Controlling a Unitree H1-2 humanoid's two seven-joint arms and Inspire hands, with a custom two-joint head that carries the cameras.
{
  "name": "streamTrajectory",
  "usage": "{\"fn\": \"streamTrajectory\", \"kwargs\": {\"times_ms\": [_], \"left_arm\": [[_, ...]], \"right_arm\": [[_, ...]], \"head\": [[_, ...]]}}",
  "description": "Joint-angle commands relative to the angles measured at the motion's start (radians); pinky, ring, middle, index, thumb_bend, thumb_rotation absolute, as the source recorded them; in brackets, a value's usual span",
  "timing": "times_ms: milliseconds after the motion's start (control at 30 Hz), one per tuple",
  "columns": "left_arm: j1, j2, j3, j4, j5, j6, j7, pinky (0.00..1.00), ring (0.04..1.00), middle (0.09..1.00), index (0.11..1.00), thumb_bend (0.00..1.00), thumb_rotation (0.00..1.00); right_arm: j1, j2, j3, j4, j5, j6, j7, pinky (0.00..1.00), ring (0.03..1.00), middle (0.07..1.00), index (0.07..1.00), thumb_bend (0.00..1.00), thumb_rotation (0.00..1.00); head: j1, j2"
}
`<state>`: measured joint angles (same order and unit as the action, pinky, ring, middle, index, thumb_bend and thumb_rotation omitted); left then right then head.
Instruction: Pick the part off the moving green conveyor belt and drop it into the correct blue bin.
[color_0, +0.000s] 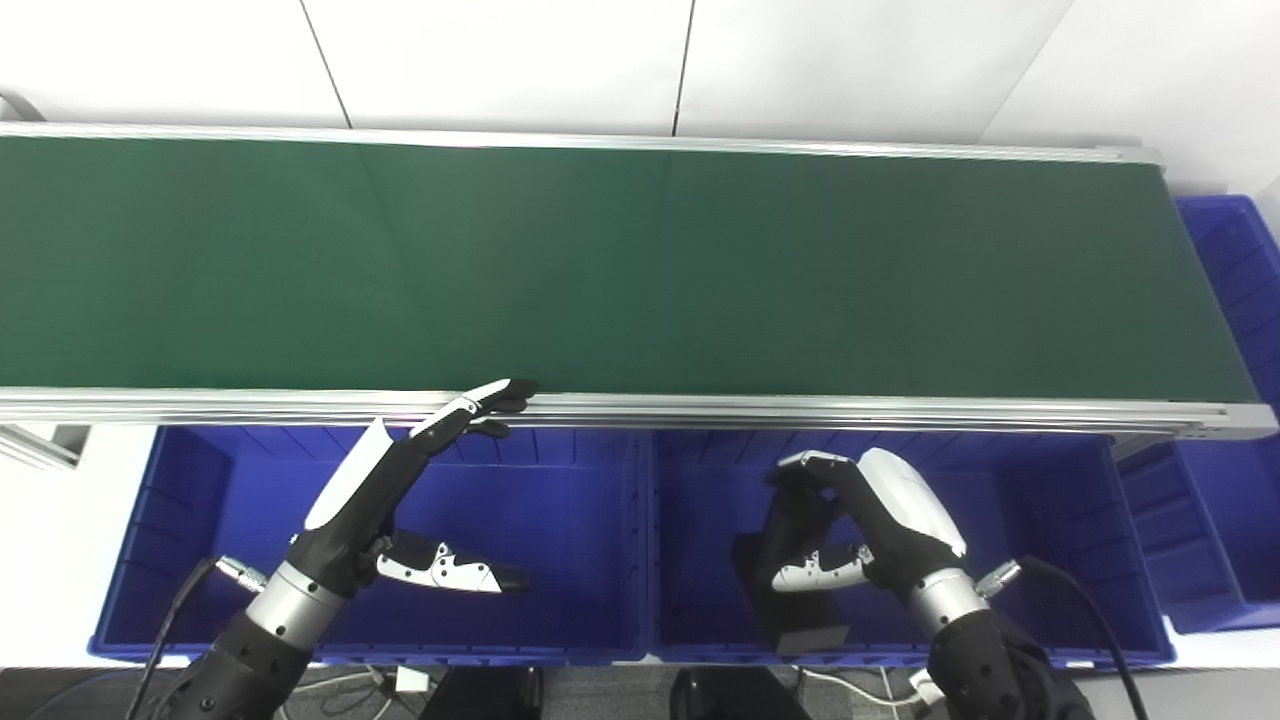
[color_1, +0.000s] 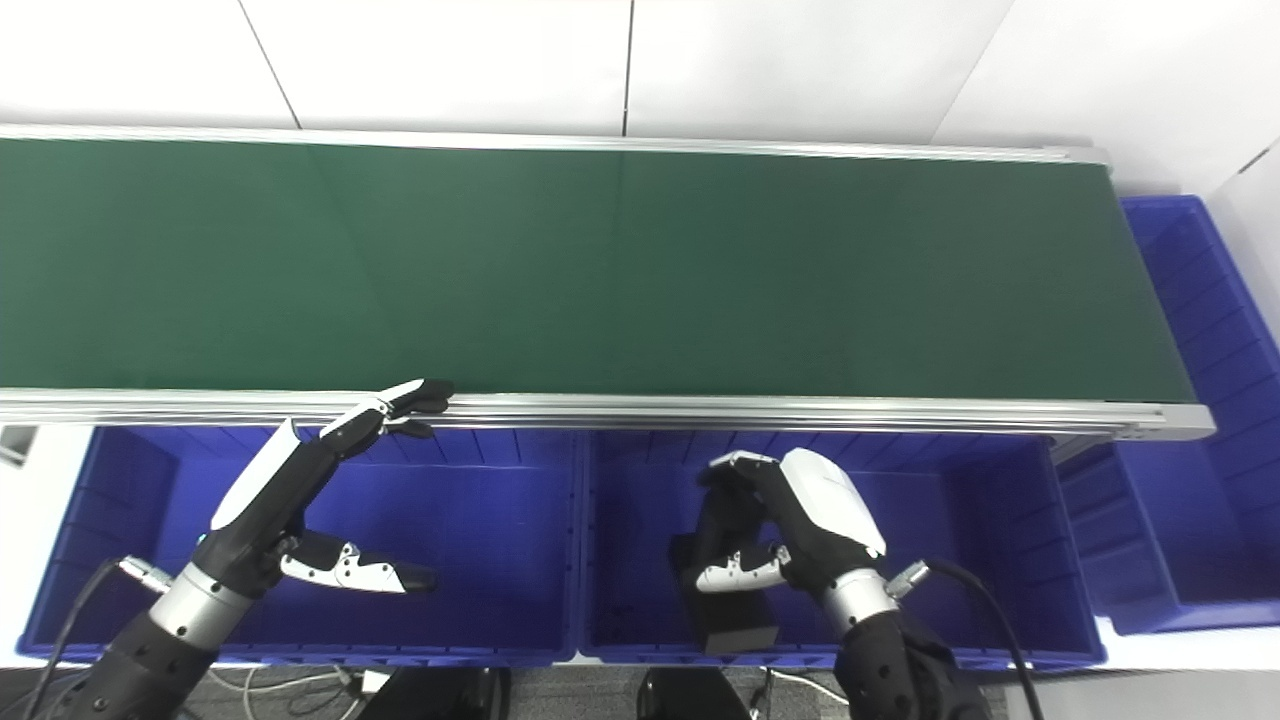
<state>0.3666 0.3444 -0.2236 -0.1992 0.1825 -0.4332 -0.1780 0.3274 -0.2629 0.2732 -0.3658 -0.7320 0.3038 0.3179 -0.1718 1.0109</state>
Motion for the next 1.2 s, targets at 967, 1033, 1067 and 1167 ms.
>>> {"fn": "streamTrajectory", "kwargs": {"times_ms": [967,1033,1067,1167], "left_arm": [[0.007,0.011,0.032,-0.03,-0.052,-0.011,-0.04,0.77,0.856,0.89,0.897,0.85,0.32],[0.006,0.009,0.035,-0.029,-0.053,-0.009,-0.041,0.76,0.855,0.892,0.899,0.86,0.33],[0.006,0.009,0.035,-0.028,-0.054,-0.01,-0.042,0.76,0.855,0.892,0.9,0.85,0.33],[0.006,0.005,0.038,-0.024,-0.066,-0.006,-0.043,0.76,0.852,0.89,0.899,0.86,0.33]], "right_arm": [[0.128,0.035,-0.073,-0.11,0.458,-0.333,-0.171,0.67,0.808,0.877,0.945,0.9,0.32],[0.127,0.028,-0.07,-0.109,0.517,-0.336,-0.149,0.71,0.841,0.901,0.972,0.94,0.35],[0.127,0.025,-0.068,-0.109,0.537,-0.336,-0.142,0.71,0.843,0.902,0.973,0.94,0.35],[0.127,0.019,-0.062,-0.104,0.57,-0.347,-0.127,0.71,0.848,0.907,0.984,0.97,0.38]], "head": [[0.025,-0.024],[0.026,-0.03],[0.026,-0.03],[0.027,-0.036]]}}
